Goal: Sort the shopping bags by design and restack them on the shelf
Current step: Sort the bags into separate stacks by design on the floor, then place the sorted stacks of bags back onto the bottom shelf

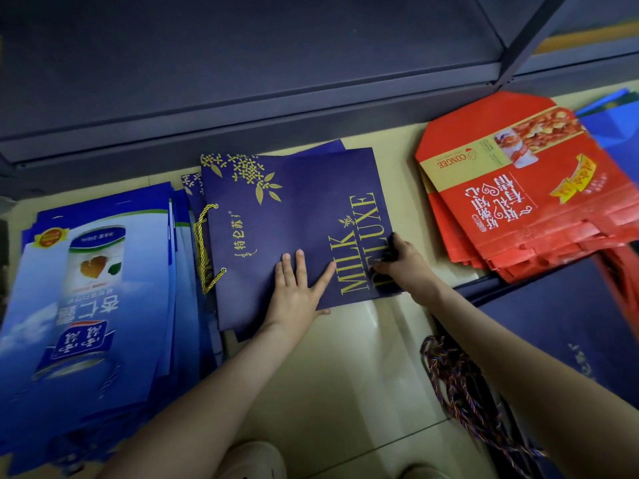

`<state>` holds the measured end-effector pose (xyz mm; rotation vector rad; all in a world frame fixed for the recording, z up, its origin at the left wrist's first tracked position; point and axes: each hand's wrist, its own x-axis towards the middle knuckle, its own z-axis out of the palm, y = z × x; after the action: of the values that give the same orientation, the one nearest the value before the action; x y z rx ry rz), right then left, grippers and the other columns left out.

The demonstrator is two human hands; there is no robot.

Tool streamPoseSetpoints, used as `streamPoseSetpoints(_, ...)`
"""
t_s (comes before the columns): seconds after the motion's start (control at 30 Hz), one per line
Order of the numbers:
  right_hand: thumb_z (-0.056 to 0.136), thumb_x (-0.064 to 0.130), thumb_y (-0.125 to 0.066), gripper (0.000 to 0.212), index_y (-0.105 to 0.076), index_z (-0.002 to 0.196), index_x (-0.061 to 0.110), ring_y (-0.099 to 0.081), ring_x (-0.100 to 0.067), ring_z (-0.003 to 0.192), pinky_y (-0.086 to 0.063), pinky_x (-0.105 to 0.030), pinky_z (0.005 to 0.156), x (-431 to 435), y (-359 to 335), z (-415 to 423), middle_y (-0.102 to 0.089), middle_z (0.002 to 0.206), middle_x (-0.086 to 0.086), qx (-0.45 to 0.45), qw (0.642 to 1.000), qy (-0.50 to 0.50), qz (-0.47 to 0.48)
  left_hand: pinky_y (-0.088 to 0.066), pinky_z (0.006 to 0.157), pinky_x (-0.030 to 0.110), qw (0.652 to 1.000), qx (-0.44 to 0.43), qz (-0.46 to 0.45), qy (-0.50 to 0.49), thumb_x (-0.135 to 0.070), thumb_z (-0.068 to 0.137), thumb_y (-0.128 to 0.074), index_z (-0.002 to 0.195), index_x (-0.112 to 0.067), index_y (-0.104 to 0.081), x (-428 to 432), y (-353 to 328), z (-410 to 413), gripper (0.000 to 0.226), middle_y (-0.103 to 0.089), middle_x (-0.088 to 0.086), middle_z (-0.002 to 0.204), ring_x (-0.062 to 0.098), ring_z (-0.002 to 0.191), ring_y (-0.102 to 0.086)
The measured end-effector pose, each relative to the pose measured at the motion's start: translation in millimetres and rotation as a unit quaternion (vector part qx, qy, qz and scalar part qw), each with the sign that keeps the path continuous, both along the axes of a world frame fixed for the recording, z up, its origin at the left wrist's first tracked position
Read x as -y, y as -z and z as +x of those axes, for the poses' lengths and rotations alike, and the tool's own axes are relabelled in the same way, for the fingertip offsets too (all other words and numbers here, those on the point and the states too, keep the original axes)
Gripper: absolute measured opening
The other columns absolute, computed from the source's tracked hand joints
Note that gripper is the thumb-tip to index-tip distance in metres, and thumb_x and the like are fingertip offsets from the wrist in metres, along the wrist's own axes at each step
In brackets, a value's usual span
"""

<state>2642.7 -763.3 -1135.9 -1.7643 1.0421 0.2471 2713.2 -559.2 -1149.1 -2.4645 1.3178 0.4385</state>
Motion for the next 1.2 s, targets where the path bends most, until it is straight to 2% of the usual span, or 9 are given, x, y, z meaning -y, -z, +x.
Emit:
streamPoseSetpoints(0.1,0.084,-0.005,-0.062,0.032,-0.051,0.112,0.006,-0.066,-0.021,0.056,-0.058,-0.036,0.058,4,-12,1,-0.068,0.084,-0.011,0.023,0.987,0.086,0.136,-0.009,0.113,0.055,1.000,-0.003,0.002,0.001,-0.066,0.090,-0.027,0.135,-0.027,0.034,2,-2,0,0.086,0.007,0.036,0.150,0.056,0.136,-0.007)
streamPoseSetpoints(0.33,0.077,-0.002,-0.072,0.042,-0.053,0.113,0.008,-0.068,-0.020,0.068,-0.056,-0.034,0.058,2,-30,7,-0.069,0.095,-0.009,0.003,0.975,0.128,0.180,-0.006,0.114,0.054,0.999,-0.034,-0.011,-0.019,-0.065,0.091,-0.033,0.144,-0.030,0.026,0,-14,0,0.087,0.009,0.034,0.151,0.053,0.139,-0.002)
streamPoseSetpoints(0.57,0.084,-0.009,-0.060,0.041,-0.048,0.115,0.015,-0.068,-0.019,0.080,-0.058,-0.030,0.056,-15,-72,-4,-0.067,0.101,-0.007,0.131,0.968,0.129,0.168,-0.005,0.116,0.050,0.993,-0.075,-0.065,-0.061,-0.070,0.089,-0.026,0.142,-0.036,0.026,-5,-31,0,0.082,0.007,0.031,0.153,0.048,0.141,0.002)
streamPoseSetpoints(0.63,0.087,-0.010,-0.057,0.039,-0.049,0.116,0.015,-0.069,-0.015,0.079,-0.058,-0.028,0.056,-12,-97,-2,-0.068,0.099,-0.003,0.166,0.974,0.103,0.117,-0.010,0.115,0.049,0.987,-0.086,-0.105,-0.082,-0.067,0.091,-0.020,0.148,-0.036,0.012,1,-48,0,0.072,-0.002,0.029,0.154,0.045,0.142,-0.007)
streamPoseSetpoints(0.7,0.087,-0.009,-0.056,0.042,-0.050,0.121,0.014,-0.069,-0.018,0.086,-0.057,-0.027,0.060,-3,-125,0,-0.068,0.104,-0.003,0.185,0.980,0.062,0.048,-0.027,0.110,0.049,0.975,-0.049,-0.204,-0.079,-0.060,0.092,-0.020,0.151,-0.028,-0.017,14,-73,1,0.066,-0.031,0.028,0.146,0.041,0.134,-0.034)
streamPoseSetpoints(0.77,0.085,-0.009,-0.057,0.044,-0.053,0.121,0.016,-0.067,-0.015,0.087,-0.056,-0.022,0.064,10,-156,1,-0.068,0.104,0.000,0.189,0.981,0.012,-0.032,-0.039,0.102,0.049,0.944,0.001,-0.324,-0.059,-0.045,0.091,-0.043,0.145,-0.016,-0.035,29,-97,4,0.061,-0.048,0.023,0.134,0.036,0.122,-0.050)
streamPoseSetpoints(0.9,0.081,-0.008,-0.062,0.041,-0.056,0.111,0.020,-0.061,0.004,0.074,-0.050,-0.015,0.070,26,-224,0,-0.065,0.088,0.011,0.181,0.954,-0.120,-0.205,-0.020,0.113,0.052,0.869,0.088,-0.484,-0.050,-0.020,0.079,-0.069,0.147,-0.010,-0.020,54,-159,23,0.084,-0.024,0.019,0.147,0.033,0.138,-0.022)
streamPoseSetpoints(1.07,0.079,0.005,-0.065,0.042,-0.057,0.118,0.020,-0.064,-0.030,0.089,-0.049,-0.039,0.072,27,-265,-5,-0.070,0.093,-0.005,0.130,0.842,-0.288,-0.438,-0.002,0.110,0.060,0.872,0.191,-0.450,0.009,-0.040,0.068,-0.079,0.147,-0.022,-0.022,55,-214,45,0.100,-0.015,0.019,0.152,0.035,0.141,-0.011)
streamPoseSetpoints(1.2,0.076,-0.002,-0.067,0.046,-0.061,0.116,0.020,-0.066,-0.031,0.079,-0.046,-0.032,0.061,26,-270,-12,-0.071,0.088,-0.003,0.184,0.795,-0.315,-0.485,-0.010,0.109,0.055,0.874,0.240,-0.416,0.072,-0.040,0.062,-0.084,0.130,-0.016,-0.052,50,-235,46,0.079,-0.058,0.014,0.121,0.029,0.128,-0.044)
